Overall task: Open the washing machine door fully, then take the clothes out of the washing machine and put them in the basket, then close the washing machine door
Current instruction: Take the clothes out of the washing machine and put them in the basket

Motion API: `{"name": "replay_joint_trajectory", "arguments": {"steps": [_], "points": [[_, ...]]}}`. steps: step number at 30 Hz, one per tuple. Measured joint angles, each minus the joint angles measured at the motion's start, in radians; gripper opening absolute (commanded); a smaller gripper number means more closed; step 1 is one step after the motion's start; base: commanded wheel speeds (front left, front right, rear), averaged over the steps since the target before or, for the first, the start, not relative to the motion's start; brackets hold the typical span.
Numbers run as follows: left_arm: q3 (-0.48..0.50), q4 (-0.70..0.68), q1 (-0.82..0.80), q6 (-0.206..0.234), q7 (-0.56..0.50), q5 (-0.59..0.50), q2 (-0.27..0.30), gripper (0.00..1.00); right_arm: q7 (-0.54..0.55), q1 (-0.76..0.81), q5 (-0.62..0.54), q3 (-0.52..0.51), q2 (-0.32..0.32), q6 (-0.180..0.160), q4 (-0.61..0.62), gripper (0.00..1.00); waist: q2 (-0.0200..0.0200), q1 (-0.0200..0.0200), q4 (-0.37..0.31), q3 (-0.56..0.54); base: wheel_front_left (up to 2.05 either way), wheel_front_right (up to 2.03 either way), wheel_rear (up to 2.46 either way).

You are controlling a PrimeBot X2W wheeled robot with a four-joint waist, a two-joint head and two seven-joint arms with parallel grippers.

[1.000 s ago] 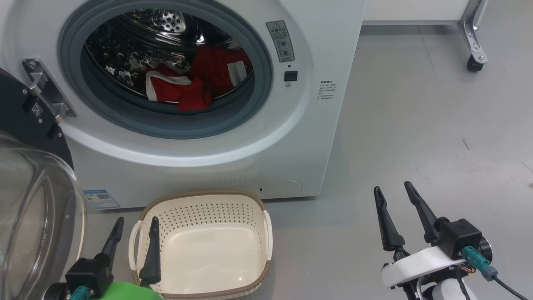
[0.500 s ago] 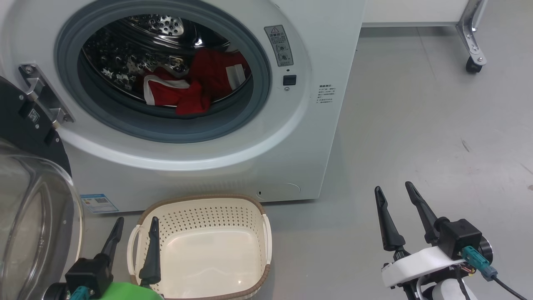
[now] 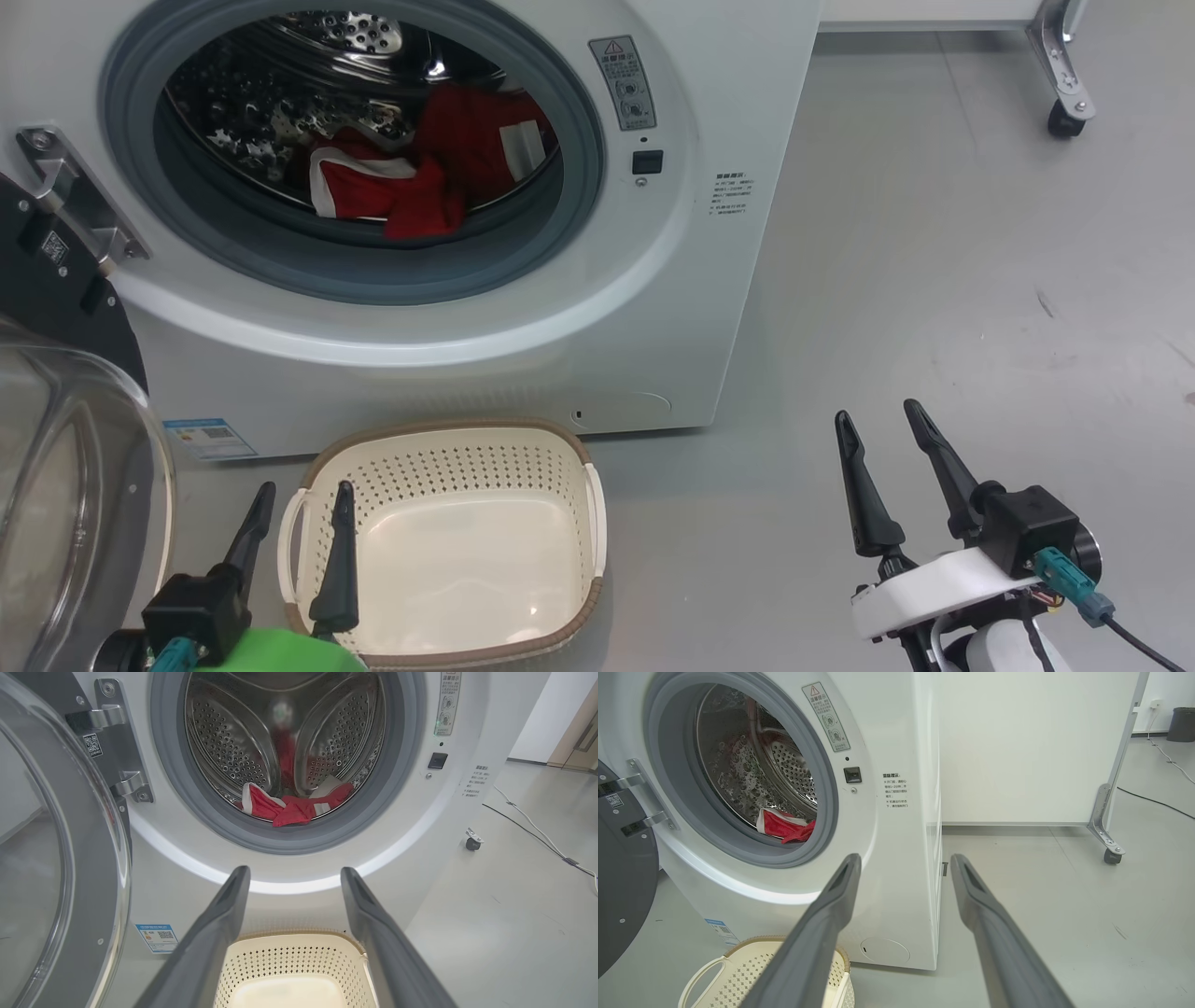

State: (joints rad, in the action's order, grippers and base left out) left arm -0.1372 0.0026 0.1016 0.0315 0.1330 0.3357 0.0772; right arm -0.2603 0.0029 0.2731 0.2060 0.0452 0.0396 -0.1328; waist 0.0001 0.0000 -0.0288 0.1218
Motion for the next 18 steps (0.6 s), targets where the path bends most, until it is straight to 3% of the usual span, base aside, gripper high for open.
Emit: {"name": "replay_joint_trajectory", "arguments": {"steps": [18], "points": [[-0.023,0.035,-0.165,-0.002,-0.041,0.014,-0.005,1.00,0.000,-0.075,-0.009,0.020,0.000,0.002,0.048,1.00,0.0000,0.0000,-0.010,0.169,0.00,0.00,0.00]]}}
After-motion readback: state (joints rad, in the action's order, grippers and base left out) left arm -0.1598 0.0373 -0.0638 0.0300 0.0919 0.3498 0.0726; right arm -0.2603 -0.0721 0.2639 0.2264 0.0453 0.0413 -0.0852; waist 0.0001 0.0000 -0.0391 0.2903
